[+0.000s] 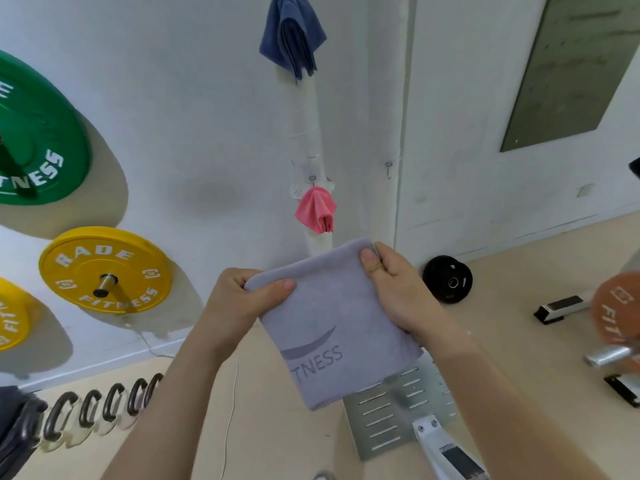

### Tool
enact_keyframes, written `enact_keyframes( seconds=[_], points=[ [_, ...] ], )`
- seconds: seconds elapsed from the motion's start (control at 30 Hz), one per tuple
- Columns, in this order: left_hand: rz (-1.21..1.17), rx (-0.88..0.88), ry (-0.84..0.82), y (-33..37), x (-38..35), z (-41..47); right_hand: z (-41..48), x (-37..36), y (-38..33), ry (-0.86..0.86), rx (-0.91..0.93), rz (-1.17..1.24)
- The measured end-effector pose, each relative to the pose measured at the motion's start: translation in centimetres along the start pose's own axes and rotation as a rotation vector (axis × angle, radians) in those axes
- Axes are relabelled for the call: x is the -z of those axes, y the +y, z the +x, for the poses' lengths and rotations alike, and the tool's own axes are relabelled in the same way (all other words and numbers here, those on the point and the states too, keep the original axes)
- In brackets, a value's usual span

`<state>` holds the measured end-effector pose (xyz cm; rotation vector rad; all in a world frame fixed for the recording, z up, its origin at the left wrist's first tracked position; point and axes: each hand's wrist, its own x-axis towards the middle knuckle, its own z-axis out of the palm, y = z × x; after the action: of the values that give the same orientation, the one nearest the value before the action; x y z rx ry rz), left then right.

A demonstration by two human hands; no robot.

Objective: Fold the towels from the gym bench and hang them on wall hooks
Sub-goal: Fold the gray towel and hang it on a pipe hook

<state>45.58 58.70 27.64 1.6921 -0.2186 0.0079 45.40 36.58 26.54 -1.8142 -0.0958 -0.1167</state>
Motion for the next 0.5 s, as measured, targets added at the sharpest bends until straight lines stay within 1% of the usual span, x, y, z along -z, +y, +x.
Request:
enact_keyframes(
  seconds=[0.07,0.13,0.2,0.23,0.3,0.37,0.43,0.5],
  points=[
    [-0.195,0.012,-0.016,-1.7,0.6,3.0,2.7,-0.4,0.9,-0.044,-0.166,0.209],
    [-0.371,-0.023,-0.154,-2.8,1.7,6.3,5.9,-0.8,1.7,-0.060,-0.297,0.359],
    [-0.458,-0.086,-0.317,-3.3,2.9,9.8,9.2,-1.7,2.9,-0.034,-0.397,0.403],
    [-0.473,-0.109,-0.370,-3.4,3.4,11.6,10.7,-2.4,3.3,-0.034,-0.440,0.415],
    [-0.469,-0.130,-0.424,-3.2,4.1,15.3,13.6,-3.8,4.2,-0.067,-0.508,0.429],
    [-0.452,-0.146,-0.510,-2.5,4.3,18.8,15.9,-4.8,4.6,-0.146,-0.557,0.467],
    [-0.442,-0.160,-0.624,-1.9,3.8,22.0,17.9,-5.0,4.9,-0.219,-0.553,0.537],
    [-0.437,-0.156,-0.675,-1.6,2.7,24.6,19.6,-4.7,4.8,-0.221,-0.537,0.522]
  ],
)
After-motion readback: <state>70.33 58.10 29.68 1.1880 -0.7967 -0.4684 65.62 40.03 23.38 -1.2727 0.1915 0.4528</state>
